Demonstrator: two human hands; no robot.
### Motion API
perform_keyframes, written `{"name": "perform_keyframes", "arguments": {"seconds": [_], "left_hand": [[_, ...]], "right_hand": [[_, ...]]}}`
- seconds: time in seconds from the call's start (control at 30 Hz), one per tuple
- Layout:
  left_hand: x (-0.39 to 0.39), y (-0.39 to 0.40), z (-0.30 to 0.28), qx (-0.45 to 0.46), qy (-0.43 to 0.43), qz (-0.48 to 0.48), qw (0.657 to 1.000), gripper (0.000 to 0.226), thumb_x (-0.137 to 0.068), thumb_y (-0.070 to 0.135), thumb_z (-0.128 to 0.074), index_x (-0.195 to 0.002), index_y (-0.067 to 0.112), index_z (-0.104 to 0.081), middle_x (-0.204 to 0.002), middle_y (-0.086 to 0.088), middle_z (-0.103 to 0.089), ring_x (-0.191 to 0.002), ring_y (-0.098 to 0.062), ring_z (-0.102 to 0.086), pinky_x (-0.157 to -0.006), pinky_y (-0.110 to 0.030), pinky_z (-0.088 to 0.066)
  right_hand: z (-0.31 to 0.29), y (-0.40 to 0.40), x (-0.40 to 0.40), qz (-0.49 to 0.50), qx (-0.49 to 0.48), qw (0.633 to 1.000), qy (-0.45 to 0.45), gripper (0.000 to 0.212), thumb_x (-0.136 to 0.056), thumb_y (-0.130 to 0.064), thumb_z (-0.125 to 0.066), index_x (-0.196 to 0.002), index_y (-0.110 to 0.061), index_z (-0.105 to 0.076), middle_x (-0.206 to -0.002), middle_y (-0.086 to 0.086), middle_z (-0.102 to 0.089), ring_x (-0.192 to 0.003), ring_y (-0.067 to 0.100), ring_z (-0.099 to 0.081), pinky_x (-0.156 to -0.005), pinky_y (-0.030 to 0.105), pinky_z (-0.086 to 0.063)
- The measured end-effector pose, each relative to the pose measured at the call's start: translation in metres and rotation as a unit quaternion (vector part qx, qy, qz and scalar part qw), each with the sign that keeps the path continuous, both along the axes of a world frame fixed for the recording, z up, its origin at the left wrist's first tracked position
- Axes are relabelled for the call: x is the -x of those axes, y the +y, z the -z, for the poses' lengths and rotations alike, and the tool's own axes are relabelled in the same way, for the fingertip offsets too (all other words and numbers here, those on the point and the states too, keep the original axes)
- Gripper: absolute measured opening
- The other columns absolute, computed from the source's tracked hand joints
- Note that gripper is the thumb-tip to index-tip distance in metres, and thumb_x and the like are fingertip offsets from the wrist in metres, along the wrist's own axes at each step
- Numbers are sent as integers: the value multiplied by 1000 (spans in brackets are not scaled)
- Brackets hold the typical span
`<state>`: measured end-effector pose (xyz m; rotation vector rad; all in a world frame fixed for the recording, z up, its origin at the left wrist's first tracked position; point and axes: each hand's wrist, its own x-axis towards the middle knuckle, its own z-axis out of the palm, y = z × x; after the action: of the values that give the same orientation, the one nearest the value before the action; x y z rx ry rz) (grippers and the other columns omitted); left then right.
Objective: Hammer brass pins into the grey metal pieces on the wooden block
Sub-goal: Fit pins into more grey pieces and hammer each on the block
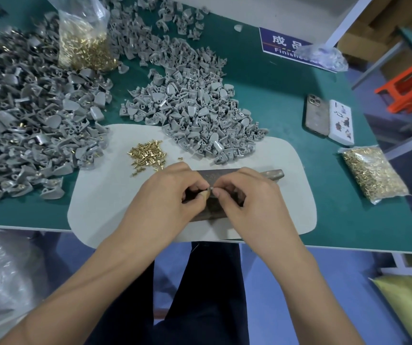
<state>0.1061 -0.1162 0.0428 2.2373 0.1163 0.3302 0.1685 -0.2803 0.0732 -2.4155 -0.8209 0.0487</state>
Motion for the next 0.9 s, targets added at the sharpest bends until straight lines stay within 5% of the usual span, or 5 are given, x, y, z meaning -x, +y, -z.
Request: {"name": "perform_keyframes", "arguments": {"seconds": [0.17, 0.47, 0.8, 0.9], "left_hand": [[0, 0, 1, 7, 5, 1, 1000, 10, -80, 18, -75, -84, 26, -73, -76, 10, -53, -71, -8, -53, -65, -27, -45], [3, -1, 1, 30, 3, 7, 1000, 8, -82, 20, -74, -86, 27, -75, -80, 11, -56, -71, -1, -51, -67, -27, -45], [1, 2, 0, 19, 6, 28, 999, 15, -82, 13, -73, -87, 27, -74, -81, 11, -55, -74, -5, -52, -69, -29, -46], [1, 3, 0, 1, 6, 28, 1000, 14, -83, 15, -73, -88, 27, -74, -81, 10, -56, -73, -5, -51, -70, -33, -47]], "right_hand": [[-4, 2, -2, -25, 31, 998, -45, 8, -81, -15, -74, -76, -21, -71, -66, -12, -48, -67, 8, -46, -65, 37, -47], [18, -7, 7, 28, -106, 994, -1, 17, -83, -5, -76, -80, -22, -78, -71, -11, -64, -71, 13, -58, -66, 21, -43], [-5, 2, -15, -77, 96, 989, -83, 13, -82, -25, -63, -69, -22, -66, -61, -8, -49, -68, 12, -47, -61, 38, -44], [-3, 1, -17, -73, 87, 990, -81, 13, -82, -24, -64, -70, -22, -66, -61, -7, -49, -66, 11, -47, -60, 38, -45]]}}
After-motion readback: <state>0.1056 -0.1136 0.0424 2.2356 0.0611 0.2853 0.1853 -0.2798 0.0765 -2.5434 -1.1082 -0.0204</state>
